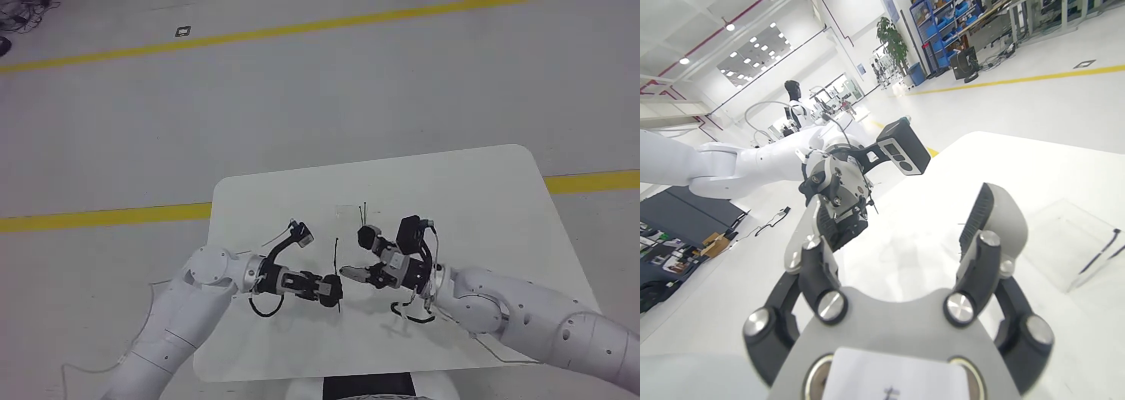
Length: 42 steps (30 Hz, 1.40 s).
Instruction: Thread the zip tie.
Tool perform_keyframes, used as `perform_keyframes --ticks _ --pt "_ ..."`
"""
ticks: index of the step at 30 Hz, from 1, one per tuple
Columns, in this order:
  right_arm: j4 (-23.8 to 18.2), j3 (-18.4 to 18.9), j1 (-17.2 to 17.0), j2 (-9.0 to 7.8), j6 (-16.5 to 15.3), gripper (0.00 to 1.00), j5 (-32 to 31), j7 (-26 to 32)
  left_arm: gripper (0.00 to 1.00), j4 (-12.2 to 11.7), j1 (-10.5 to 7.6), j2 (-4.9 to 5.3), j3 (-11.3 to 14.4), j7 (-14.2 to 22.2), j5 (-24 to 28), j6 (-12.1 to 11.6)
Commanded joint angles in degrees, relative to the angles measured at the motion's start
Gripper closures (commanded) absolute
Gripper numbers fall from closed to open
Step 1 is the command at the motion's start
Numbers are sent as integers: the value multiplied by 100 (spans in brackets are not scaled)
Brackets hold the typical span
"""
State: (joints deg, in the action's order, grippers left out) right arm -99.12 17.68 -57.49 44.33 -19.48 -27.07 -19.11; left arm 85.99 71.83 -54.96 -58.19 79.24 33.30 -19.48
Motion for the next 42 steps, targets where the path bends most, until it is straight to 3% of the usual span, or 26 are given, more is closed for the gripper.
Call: perform_keyframes --ticks 1,3,11,14,23,25,28,34,38,42 --pt "90 92 -80 -55 0 0 -345 -158 100 12 18 -5 -17 41 118 0" --pt "166 198 -186 -102 94 0 -728 -288 100 40 35 -7 1 41 347 0" --pt "-110 583 -753 -241 1018 0 -2090 -594 100 134 -28 99 232 41 1041 0" --pt "-110 583 -753 -241 1018 0 -2090 -594 100 143 -102 149 275 41 887 0" --pt "-90 596 -756 -239 1048 0 -2097 -583 100 143 -102 149 275 41 887 0" --pt "-82 634 -750 -216 1063 0 -2437 -577 100 188 -82 139 282 -128 940 19" --pt "167 701 -803 -130 697 0 -2797 -1609 100 240 -32 125 269 6 1401 0" --pt "809 685 -871 97 724 0 -3910 -3211 100 314 -39 131 345 41 1897 0" --pt "1296 681 -866 280 662 0 -4075 -3886 100 326 -84 160 422 41 2024 0" --pt "1540 673 -803 481 571 0 -4055 -4048 100 298 -132 173 514 41 2051 0"
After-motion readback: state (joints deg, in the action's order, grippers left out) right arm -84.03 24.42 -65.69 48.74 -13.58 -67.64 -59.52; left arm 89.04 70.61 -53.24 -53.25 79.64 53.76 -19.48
